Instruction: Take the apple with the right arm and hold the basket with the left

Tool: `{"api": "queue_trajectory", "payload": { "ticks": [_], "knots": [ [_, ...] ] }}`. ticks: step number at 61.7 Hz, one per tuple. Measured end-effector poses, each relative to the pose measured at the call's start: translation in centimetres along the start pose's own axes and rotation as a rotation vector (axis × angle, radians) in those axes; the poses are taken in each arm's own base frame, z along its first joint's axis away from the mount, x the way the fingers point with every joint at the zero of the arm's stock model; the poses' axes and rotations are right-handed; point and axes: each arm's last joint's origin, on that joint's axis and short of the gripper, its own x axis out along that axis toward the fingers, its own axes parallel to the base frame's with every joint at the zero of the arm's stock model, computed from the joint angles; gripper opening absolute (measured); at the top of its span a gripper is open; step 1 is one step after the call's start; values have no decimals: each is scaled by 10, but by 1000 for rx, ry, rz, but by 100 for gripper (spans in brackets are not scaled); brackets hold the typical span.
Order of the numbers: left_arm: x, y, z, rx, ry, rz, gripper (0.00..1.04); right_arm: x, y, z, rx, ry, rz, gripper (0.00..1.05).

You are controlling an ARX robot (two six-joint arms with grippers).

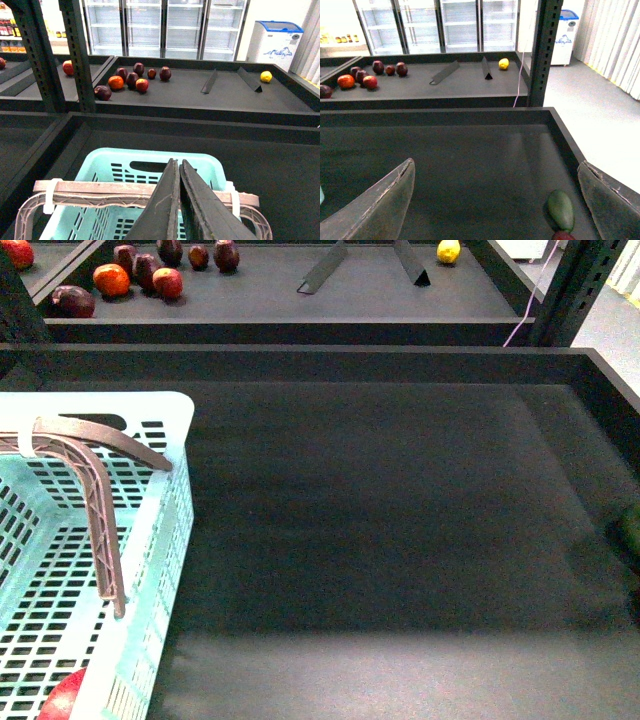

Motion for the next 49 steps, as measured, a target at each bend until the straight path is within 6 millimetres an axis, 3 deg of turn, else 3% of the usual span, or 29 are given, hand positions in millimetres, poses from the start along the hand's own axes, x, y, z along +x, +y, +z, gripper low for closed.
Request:
{"api": "queue_trajectory", "payload": {
  "ticks": [20, 49],
  "knots": [
    [-15, 0, -14, 3, -11, 0, 3, 0, 0, 0, 0, 0, 0, 96],
    [-26, 0, -14, 3, -17, 0, 3, 0, 0, 0, 0, 0, 0, 96]
  ]
}}
